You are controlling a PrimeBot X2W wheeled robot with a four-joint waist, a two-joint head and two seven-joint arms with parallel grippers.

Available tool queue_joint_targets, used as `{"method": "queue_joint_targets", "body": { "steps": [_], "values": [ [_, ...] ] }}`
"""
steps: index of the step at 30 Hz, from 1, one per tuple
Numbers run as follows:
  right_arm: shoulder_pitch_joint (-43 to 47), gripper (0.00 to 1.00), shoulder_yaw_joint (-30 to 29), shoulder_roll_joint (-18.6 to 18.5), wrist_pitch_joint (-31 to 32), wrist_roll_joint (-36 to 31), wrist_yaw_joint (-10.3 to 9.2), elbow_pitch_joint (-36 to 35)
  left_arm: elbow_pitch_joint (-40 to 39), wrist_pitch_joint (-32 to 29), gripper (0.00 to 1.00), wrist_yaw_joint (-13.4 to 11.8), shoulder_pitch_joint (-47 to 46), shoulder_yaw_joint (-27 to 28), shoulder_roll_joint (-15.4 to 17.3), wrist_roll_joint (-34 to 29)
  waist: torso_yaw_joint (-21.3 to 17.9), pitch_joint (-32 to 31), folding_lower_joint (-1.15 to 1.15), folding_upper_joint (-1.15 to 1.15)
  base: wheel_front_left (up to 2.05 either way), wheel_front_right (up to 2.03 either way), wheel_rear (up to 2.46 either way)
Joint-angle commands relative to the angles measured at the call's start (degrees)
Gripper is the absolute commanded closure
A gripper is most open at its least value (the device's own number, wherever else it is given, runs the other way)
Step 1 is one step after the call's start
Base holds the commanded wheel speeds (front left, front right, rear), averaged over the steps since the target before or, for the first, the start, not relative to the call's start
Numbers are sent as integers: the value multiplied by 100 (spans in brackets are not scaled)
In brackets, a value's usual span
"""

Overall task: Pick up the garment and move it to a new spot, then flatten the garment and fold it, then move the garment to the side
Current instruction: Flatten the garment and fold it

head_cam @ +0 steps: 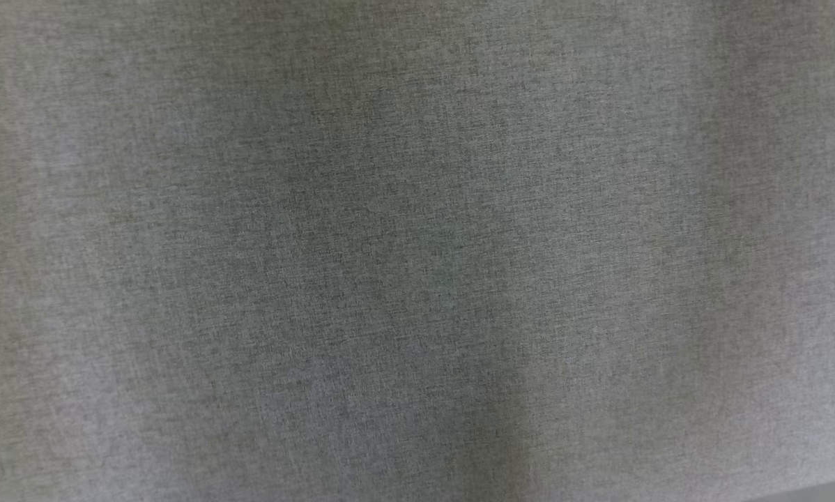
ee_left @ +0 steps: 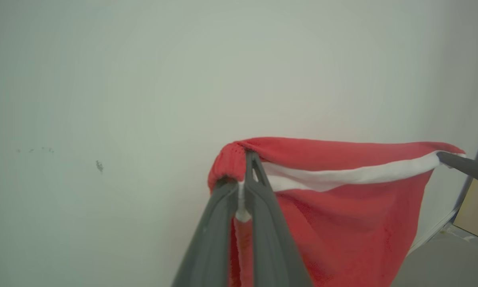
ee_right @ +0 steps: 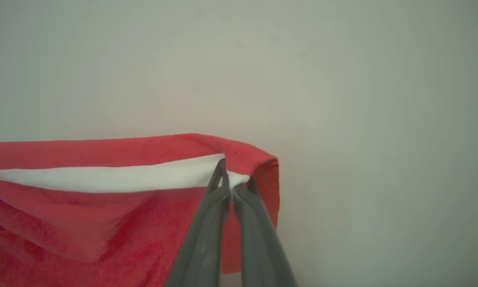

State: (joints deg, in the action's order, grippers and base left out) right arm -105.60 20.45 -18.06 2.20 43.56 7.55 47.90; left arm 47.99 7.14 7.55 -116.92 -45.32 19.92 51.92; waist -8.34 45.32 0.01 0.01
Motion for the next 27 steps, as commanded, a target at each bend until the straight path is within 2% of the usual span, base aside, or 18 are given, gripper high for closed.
{"method": "queue_joint_targets", "body": {
  "steps": [1,4,8,13,18,23,27],
  "values": [
    [125,100,45,-21,-88,101,-14,-96,-53,92,100,-15,102,-51,-17,43,-18,7,-1,-1,0,0,0],
    [632,100,306,-106,-357,224,-14,-408,-244,380,100,-15,540,-180,-29,305,6,-158,-1,-1,0,0,0],
    [1633,100,656,-239,-692,490,-14,-856,-621,705,100,-15,1461,-264,141,490,20,-599,-1,-1,0,0,0],
    [3099,100,885,-560,-913,735,-14,-1524,-1341,809,100,-36,2794,-52,350,521,59,-1142,-1,-1,0,0,0],
    [4506,100,887,-769,-1002,846,-14,-2139,-2457,806,100,-398,4258,376,551,156,110,-1573,-1,-1,0,0,0],
    [5893,100,770,-919,-1048,645,-14,-2667,-3483,807,100,-786,5800,553,539,-125,201,-1997,-1,-1,0,0,0],
    [6934,100,538,-943,-967,528,-14,-3031,-3939,808,100,-928,6887,516,557,-297,271,-2273,-1,-1,0,0,0]
  ]
}}
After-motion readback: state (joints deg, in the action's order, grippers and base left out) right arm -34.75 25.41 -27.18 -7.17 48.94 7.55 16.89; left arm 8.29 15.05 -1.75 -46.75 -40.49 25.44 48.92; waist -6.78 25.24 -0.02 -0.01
